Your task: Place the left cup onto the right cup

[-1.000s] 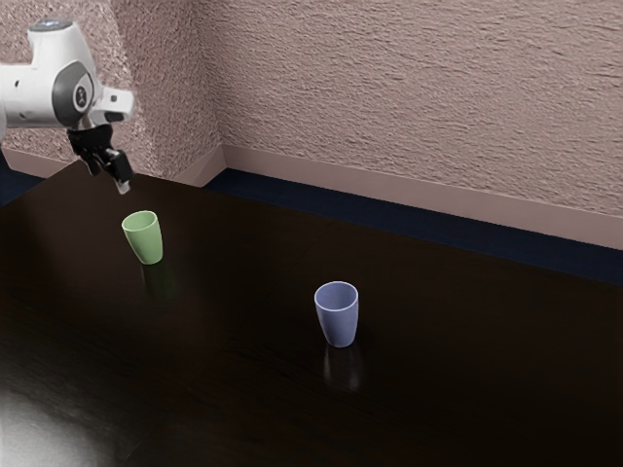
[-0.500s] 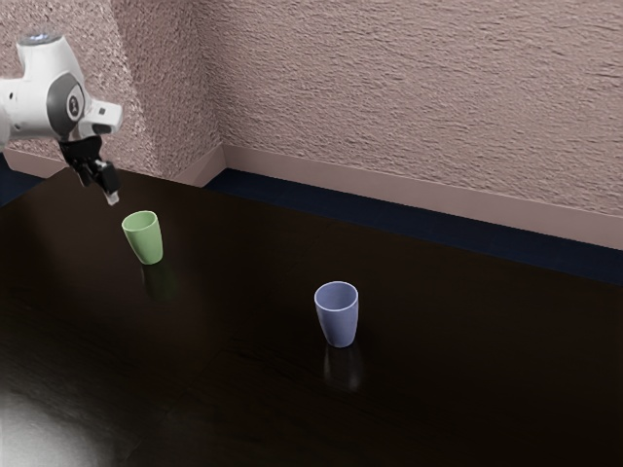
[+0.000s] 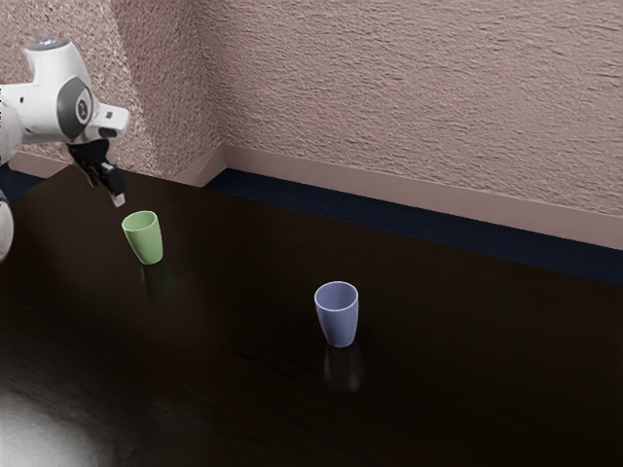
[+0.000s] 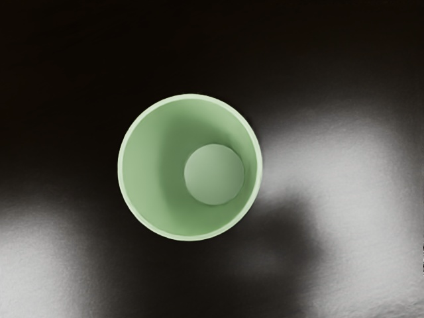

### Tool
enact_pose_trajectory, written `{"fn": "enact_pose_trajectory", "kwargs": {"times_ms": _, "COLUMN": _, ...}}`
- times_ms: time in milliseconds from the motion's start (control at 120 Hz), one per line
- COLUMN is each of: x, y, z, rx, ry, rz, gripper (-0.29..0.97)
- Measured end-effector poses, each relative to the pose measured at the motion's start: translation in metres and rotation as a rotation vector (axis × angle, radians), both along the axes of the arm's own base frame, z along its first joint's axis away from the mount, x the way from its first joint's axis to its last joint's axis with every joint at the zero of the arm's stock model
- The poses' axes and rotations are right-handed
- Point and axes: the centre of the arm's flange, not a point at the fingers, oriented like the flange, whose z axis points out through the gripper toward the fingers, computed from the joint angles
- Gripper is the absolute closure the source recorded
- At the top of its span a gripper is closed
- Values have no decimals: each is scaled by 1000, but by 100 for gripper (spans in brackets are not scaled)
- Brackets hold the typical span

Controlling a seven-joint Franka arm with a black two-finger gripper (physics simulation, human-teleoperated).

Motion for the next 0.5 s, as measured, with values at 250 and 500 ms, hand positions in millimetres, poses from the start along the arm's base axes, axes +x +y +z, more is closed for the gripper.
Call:
{"fn": "enact_pose_trajectory", "kwargs": {"times_ms": 250, "x": 20, "y": -17, "z": 0, "rx": -4, "ry": -19, "rz": -47, "gripper": 0}}
{"fn": "enact_pose_trajectory", "kwargs": {"times_ms": 500, "x": 31, "y": -29, "z": -7, "rx": -18, "ry": -19, "rz": -72, "gripper": 0}}
